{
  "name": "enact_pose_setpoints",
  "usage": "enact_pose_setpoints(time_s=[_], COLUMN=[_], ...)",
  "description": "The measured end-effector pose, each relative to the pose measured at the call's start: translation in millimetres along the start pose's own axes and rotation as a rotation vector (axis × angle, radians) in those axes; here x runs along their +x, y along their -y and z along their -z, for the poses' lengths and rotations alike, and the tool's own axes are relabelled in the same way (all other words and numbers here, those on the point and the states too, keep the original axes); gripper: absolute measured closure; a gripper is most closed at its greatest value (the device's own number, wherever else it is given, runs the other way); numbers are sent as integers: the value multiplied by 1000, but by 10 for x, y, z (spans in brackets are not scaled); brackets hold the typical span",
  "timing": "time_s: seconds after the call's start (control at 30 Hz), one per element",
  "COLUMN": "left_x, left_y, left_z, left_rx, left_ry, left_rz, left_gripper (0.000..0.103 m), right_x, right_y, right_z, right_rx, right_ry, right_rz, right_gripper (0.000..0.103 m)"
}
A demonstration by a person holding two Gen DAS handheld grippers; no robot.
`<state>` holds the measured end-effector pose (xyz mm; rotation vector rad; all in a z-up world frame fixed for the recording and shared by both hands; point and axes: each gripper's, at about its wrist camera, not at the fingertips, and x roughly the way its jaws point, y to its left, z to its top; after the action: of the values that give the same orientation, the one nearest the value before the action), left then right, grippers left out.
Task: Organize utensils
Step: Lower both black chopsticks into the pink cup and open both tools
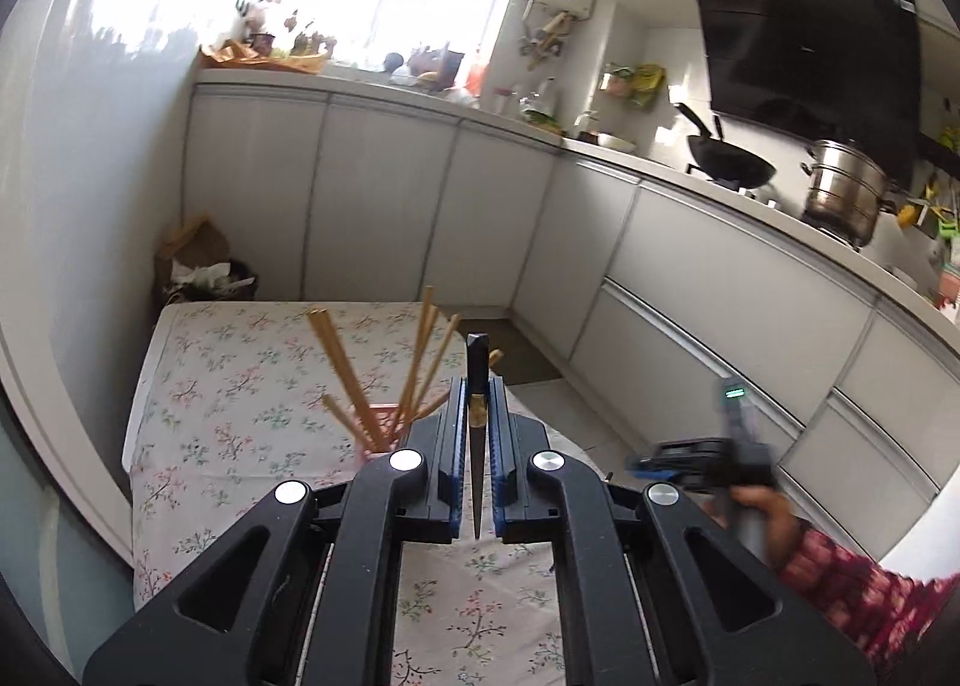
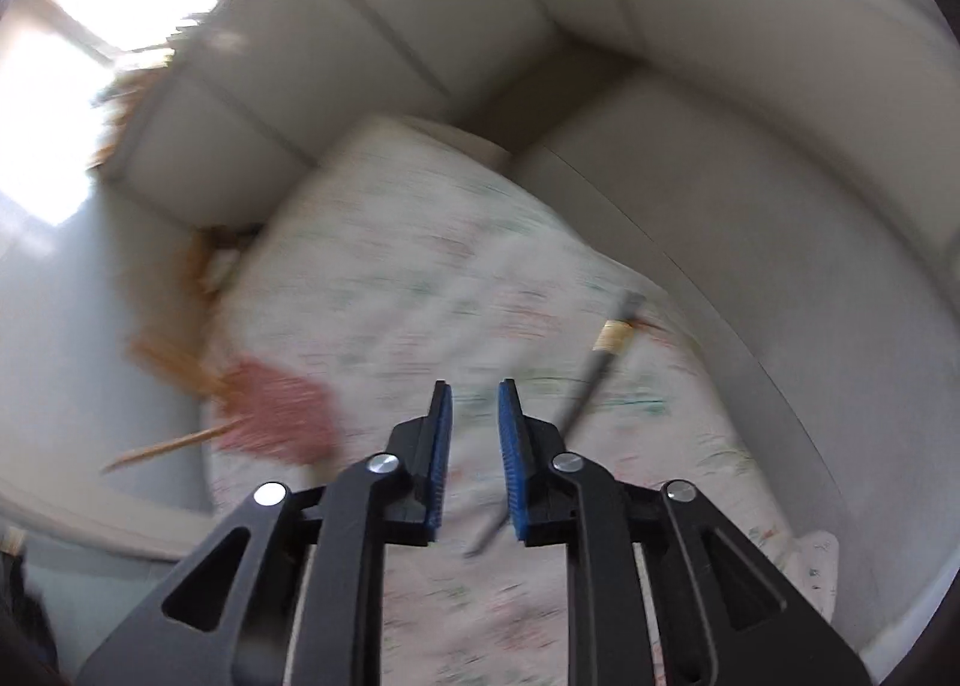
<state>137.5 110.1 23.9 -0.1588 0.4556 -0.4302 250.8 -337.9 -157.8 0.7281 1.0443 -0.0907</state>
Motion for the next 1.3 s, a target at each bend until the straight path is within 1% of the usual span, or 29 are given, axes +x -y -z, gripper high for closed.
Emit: enact_pose_setpoints(time_s=[0.03, 0.07, 0.1, 0.17, 0.2, 0.27, 0.37, 0.43, 0.47, 0.5, 0.53, 0.57, 0.63, 0.7, 0.77, 0.83, 0.93, 1.07, 1.17, 1.23, 1.3], left_x=[1, -4, -5, 9, 38, 82, 165, 202, 220, 225, 235, 238, 240, 221, 201, 180, 172, 200, 300, 416, 603], left_y=[16, 23, 48, 60, 37, 17, 1, 3, 1, 1, -7, -14, -32, -39, -48, -84, -139, -135, -136, -131, -148], left_z=[0, 7, 9, 8, 14, 20, 30, 41, 47, 46, 49, 48, 39, 20, -4, -30, -122, -345, -495, -555, -570], left_rx=[4, 9, 15, 13, 11, 4, -8, -9, -10, -11, -15, -18, -21, -20, -27, -41, -63, -44, -35, -13, 3], left_ry=[1, 0, -2, -5, -6, -11, -23, -30, -32, -34, -36, -37, -39, -33, -25, -13, 13, 74, 101, 122, 117], left_rz=[9, 15, 19, 33, 37, 49, 63, 69, 70, 70, 70, 70, 72, 72, 69, 60, 45, -10, -37, -76, -113], left_gripper=[97, 97, 97, 97, 97, 97, 97, 97, 97, 97, 97, 97, 97, 97, 97, 97, 97, 97, 97, 97, 97], right_x=[100, 179, 292, 431, 475, 523, 645, 809, 851, 864, 834, 781, 665, 475, 316, 148, -200, -670, -1050, -1238, -1357], right_y=[157, 273, 381, 511, 539, 500, 389, 293, 300, 249, 181, 118, 9, -122, -207, -310, -577, -902, -1184, -1322, -1451], right_z=[-104, -185, -262, -338, -365, -390, -428, -469, -478, -468, -448, -419, -348, -255, -173, -81, 77, 205, 234, 242, 237], right_rx=[47, 82, 115, 171, 180, 147, 106, 86, 77, 63, 46, 30, -8, -50, -75, -101, -184, -259, -306, -325, -343], right_ry=[2, -7, -42, -92, -96, -81, -78, -98, -93, -70, -36, 2, 58, 129, 169, 199, 270, 344, 408, 441, 460], right_rz=[46, 68, 71, 32, 16, 34, 118, 155, 177, 187, 186, 198, 182, 180, 144, 79, -5, -117, -219, -269, -308], right_gripper=[69, 66, 62, 61, 61, 61, 61, 61, 61, 71, 91, 91, 95, 96, 96, 96, 96, 96, 96, 96, 96])
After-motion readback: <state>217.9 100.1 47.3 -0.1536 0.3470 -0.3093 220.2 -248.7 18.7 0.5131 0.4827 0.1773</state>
